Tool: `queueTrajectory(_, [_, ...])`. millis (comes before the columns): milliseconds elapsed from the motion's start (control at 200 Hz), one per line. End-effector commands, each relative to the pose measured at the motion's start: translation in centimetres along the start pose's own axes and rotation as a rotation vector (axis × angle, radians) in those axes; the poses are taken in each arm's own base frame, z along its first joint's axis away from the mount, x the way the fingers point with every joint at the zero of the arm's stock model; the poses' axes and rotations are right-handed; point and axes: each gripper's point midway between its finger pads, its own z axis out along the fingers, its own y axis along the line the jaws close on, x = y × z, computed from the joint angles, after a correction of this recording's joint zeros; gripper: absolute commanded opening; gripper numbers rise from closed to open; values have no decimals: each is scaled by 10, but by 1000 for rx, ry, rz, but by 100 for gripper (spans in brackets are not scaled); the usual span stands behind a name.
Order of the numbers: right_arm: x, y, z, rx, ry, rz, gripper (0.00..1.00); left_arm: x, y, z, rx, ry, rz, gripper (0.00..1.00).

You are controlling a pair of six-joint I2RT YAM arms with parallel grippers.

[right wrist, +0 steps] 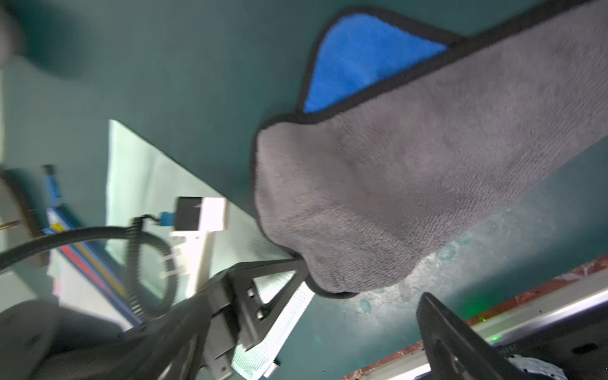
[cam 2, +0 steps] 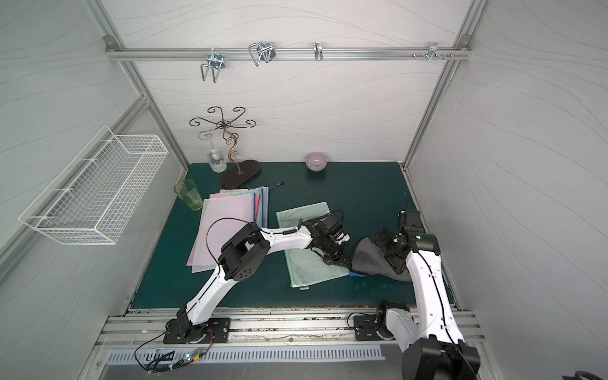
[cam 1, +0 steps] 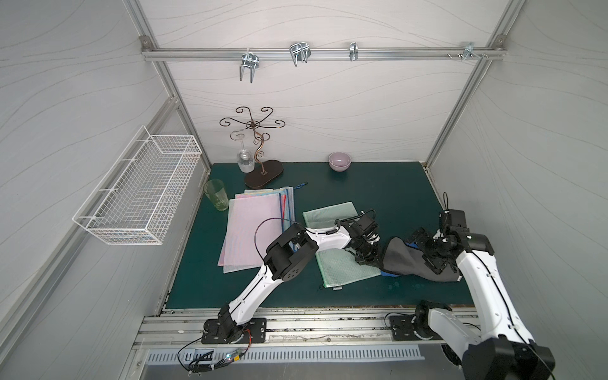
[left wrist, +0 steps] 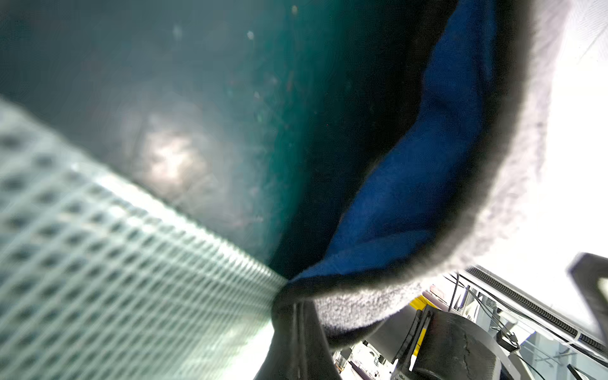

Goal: Wipe the document bag
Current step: Place the cleaning item at the center of the board, then adjust the cleaning item at the center of the board.

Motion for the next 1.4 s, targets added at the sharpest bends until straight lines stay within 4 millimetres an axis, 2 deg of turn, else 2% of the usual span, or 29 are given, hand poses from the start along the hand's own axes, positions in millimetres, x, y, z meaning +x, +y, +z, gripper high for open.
queueTrajectory(0, [-2,9,-3,-43,1,-34,92,-4,-13,-8,24,-43,57,0])
queueTrajectory(60, [-4,20,2,-96,4,-49,81,-4,-29,-26,48,-94,124,3])
queueTrajectory(145, [-7,36,11,-170,30,-55,59,-3,-45,-50,65,-161,189,12])
queueTrajectory(245, [-8,58,23,-230,69,-93,39,0,-47,-72,72,-202,199,17])
queueTrajectory(345, [-6,78,37,-216,101,-195,39,3,-43,-93,69,-242,194,19])
queueTrajectory(400, [-1,87,51,-224,154,-233,41,4,-32,-102,40,-259,168,19])
queueTrajectory(505, [18,107,76,-243,268,-322,42,1,3,-118,-44,-290,72,19])
queueTrajectory(590, [33,113,96,-218,346,-376,41,-2,32,-124,-53,-303,-10,18])
queueTrajectory(620, [36,110,103,-197,370,-366,39,-3,40,-125,-58,-303,-30,18])
queueTrajectory(640, [38,107,108,-182,385,-357,32,-3,46,-125,-68,-303,-45,17])
queueTrajectory(670, [41,101,113,-153,404,-345,30,-4,54,-126,-84,-302,-63,17])
queueTrajectory(760, [46,77,124,-50,426,-331,31,-5,77,-125,-114,-299,-135,17])
queueTrajectory(845, [44,43,129,107,427,-305,31,-6,94,-127,-132,-310,-189,16])
queueTrajectory(900, [39,20,127,209,399,-275,33,-6,100,-129,-133,-320,-196,16])
queueTrajectory(1011, [26,-25,108,361,296,-191,39,-4,104,-135,-166,-332,-179,16])
queueTrajectory(1076, [17,-40,98,392,243,-156,44,-3,105,-138,-180,-338,-171,16])
queueTrajectory(1136, [8,-45,92,393,203,-136,45,-1,107,-141,-190,-345,-166,16])
queueTrajectory(1196, [0,-34,88,353,180,-176,48,0,110,-144,-207,-354,-161,16])
queueTrajectory(1276, [-6,0,83,291,147,-291,48,0,109,-149,-231,-369,-132,16])
queueTrajectory(1331, [-2,29,81,229,146,-390,49,0,112,-154,-260,-380,-120,16])
queueTrajectory(1396, [13,65,86,107,183,-495,54,1,115,-159,-292,-391,-107,17])
